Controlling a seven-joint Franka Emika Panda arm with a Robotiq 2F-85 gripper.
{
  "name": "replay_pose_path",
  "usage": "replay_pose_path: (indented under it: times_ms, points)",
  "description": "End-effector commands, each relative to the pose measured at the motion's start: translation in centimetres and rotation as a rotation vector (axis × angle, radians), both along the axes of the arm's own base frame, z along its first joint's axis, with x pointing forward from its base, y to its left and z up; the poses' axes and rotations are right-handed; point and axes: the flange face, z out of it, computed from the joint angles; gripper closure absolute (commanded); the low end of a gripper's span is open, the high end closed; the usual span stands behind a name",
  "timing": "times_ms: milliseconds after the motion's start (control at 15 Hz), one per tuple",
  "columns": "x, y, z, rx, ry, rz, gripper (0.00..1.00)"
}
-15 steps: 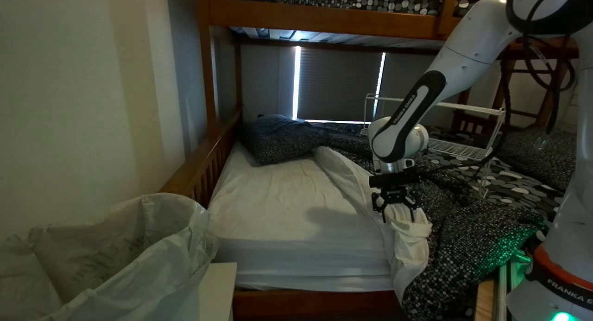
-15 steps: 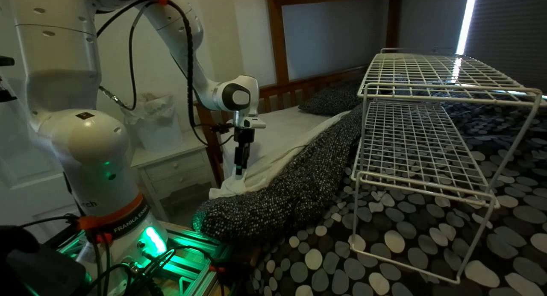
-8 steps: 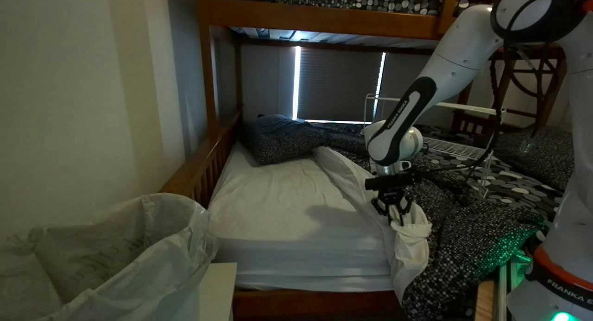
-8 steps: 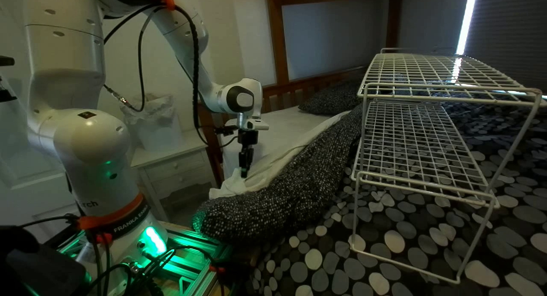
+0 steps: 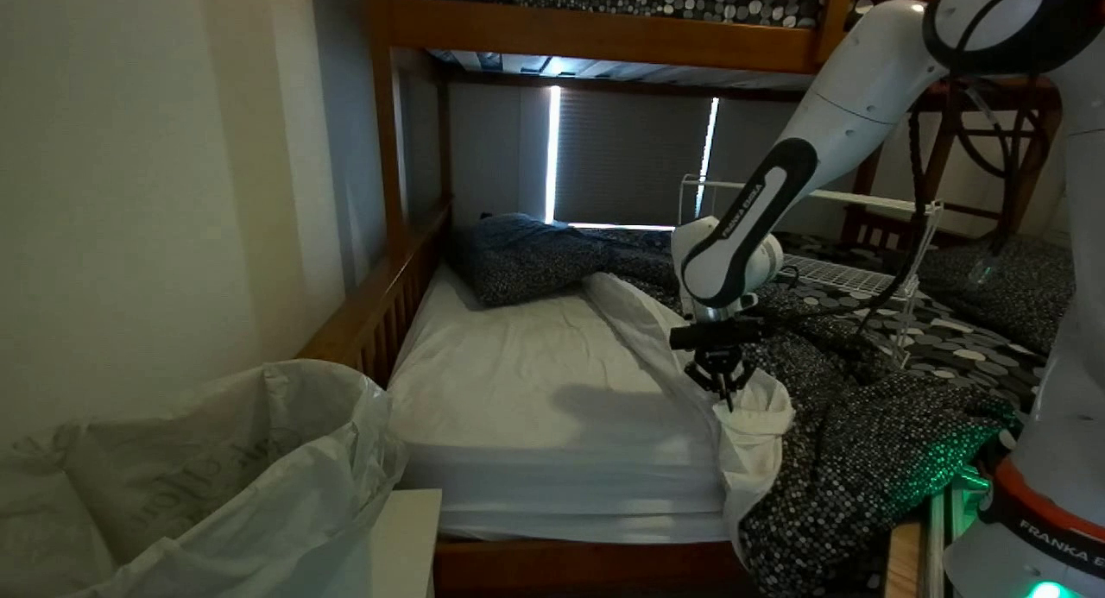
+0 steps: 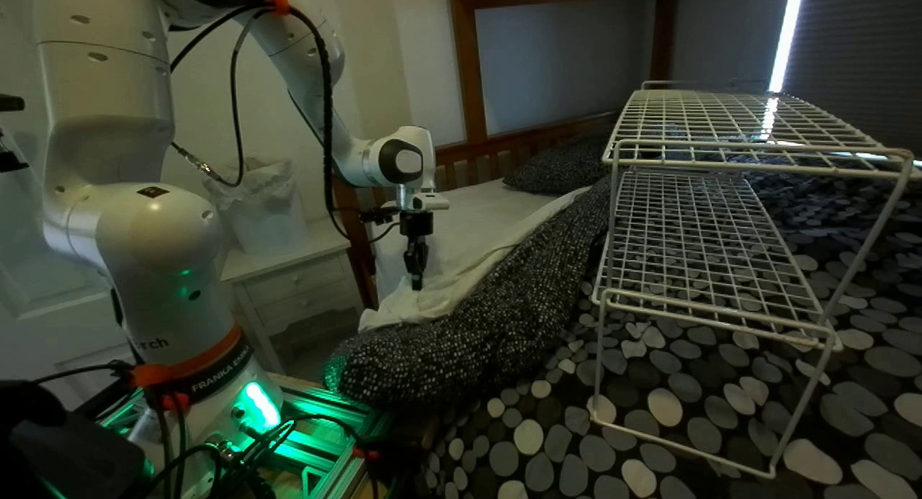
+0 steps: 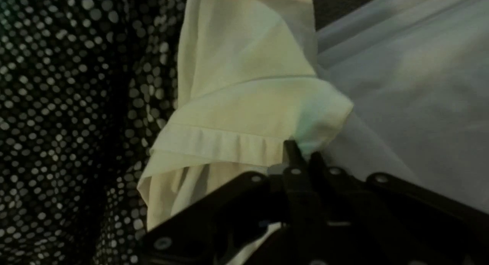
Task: Move the bedsheet to the left
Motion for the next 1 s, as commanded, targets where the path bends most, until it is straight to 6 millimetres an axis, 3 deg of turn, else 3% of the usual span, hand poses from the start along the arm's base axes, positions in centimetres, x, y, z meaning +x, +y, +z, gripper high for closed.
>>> replay_pose_path:
  times_ms: [0,267,600,867,933]
  points:
    - [0.9,3.8,5.4,-0.085,-0.158,0.084,0.99]
    - [1.4,11.1,11.5,-0.153,-0.301,0.234,0.99]
    - [-0.4,19.8,15.1,-0.251,-0.415,0.466,0.99]
    - [-1.8,24.2,17.0,-0.254,-0.549,0.611,0.99]
    - [-0.4,23.0,15.8,-0.256,-0.467,0.571,0.95]
